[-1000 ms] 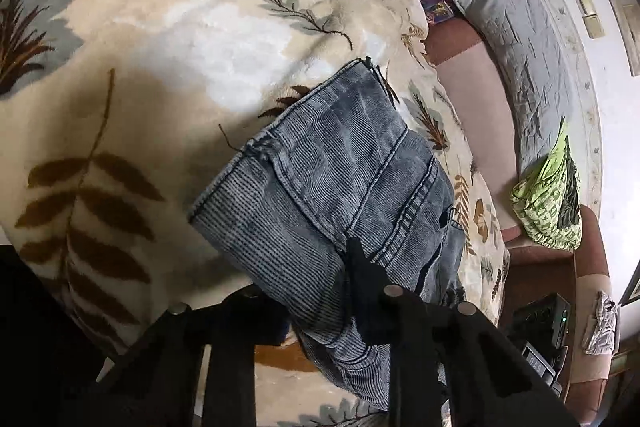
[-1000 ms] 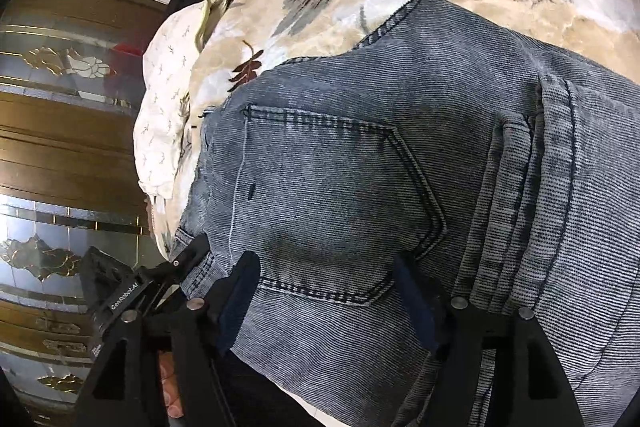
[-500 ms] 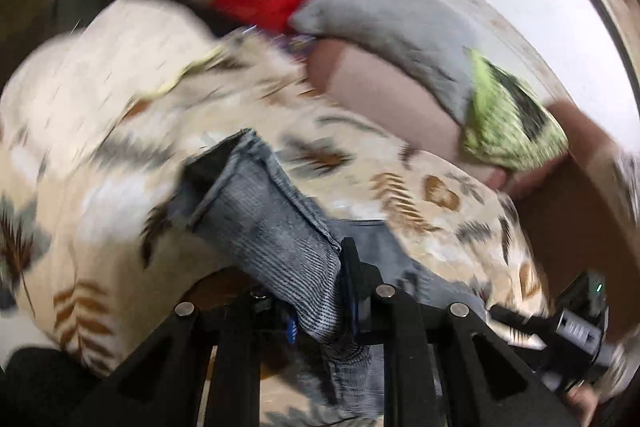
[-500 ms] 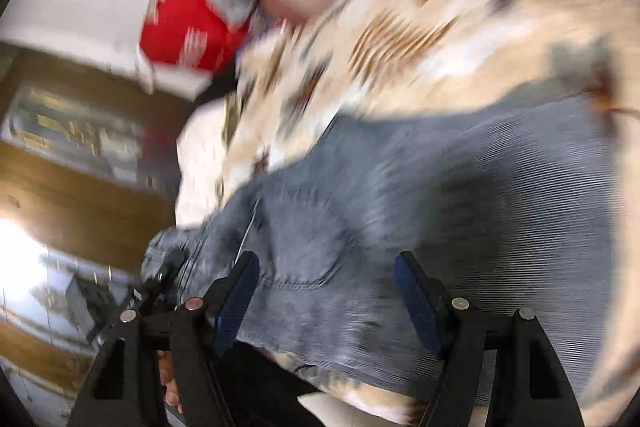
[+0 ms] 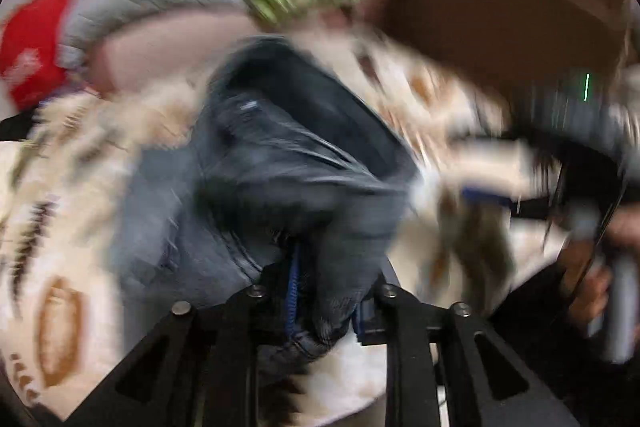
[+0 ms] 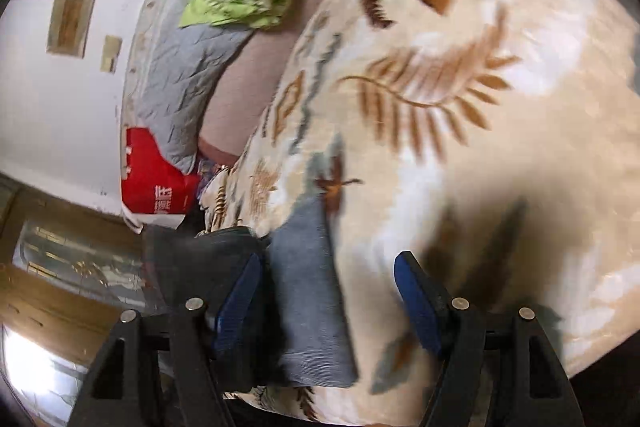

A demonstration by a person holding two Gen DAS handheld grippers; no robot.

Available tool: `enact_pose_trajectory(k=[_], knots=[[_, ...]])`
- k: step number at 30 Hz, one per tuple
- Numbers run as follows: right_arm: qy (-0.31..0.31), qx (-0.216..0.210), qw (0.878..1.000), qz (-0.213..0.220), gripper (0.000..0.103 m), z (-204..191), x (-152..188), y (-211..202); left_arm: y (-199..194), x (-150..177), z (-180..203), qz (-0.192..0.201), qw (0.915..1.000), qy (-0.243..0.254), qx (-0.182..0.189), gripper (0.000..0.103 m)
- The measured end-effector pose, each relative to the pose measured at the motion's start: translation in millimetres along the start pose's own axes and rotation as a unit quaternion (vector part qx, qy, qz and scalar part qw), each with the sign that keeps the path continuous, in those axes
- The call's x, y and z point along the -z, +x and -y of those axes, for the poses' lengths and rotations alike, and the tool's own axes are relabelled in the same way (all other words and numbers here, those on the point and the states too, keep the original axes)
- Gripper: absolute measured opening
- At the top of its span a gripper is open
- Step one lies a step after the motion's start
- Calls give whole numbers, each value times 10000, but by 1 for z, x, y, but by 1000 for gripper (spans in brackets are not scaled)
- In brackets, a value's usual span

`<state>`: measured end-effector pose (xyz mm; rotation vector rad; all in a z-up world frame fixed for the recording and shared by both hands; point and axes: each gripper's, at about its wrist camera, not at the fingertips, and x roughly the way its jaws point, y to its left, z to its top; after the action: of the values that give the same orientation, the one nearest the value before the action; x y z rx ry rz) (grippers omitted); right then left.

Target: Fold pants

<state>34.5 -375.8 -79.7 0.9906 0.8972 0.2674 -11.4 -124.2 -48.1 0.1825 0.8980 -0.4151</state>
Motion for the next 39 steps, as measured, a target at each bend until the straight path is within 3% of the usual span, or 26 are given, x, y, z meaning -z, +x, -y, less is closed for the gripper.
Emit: enact_pose_trajectory(k=[1,2,3,6,10,12,14,16,18,19,20,22,23,25,28,31,34,36,39], knots=[[97,2,9999,40,73,7,-2,-2,20,8,8,-393,9991,158,49,28],[142,-10,9999,83,73,12,-4,-5,19,11,11,-334,9992,196,46,28],[137,2,9999,106,73,13,-5,-7,12,11,11,-183,9996,194,63,35],[52,132,9997,204,73,19,-11,-13,-19,0,0,-83,9976,-46,691,56],[-44,2,9997,231,73,9,-8,-17,-82,-5,-29,722,9934,-321,835,75],[-317,-224,9992,131,73,-12,-2,-17,-104,1,-56,1140,9905,-535,551,80],[-546,-429,9975,-108,73,-34,9,-11,-106,5,-81,1233,9891,-783,188,81],[-711,-713,9939,-444,73,-54,22,-2,-92,9,-109,955,9879,-1220,-106,81],[-750,-928,9899,-765,73,-68,35,10,-77,13,-125,779,9857,-1495,-60,81],[-743,-965,9880,-954,73,-70,43,20,-63,17,-129,485,9874,-1502,-118,81],[-721,-853,9879,-1075,74,-68,48,29,-50,20,-131,255,9878,-1527,-191,81],[-326,25,9895,-1408,73,-38,59,54,-23,36,-136,-300,9849,-1696,-192,81],[99,-26,9897,-1427,71,-18,64,59,-15,39,-138,-404,9822,-1829,-96,81],[299,-251,9921,-1195,71,-14,62,45,-20,47,-145,-282,9763,-2142,114,81],[-112,-5,9971,-753,72,-36,60,18,-31,44,-142,-92,9792,-2026,-40,81],[72,-528,9953,-806,72,-44,67,10,-37,40,-143,160,9796,-2003,-56,81],[449,-808,9890,-1152,72,-41,85,28,-23,45,-144,-98,9813,-1918,-143,81],[639,-734,9875,-1243,71,-34,92,42,-15,49,-153,-133,9762,-2165,20,84],[1094,-549,9851,-1208,71,-14,97,55,-13,47,-158,-147,9750,-2216,58,86]])
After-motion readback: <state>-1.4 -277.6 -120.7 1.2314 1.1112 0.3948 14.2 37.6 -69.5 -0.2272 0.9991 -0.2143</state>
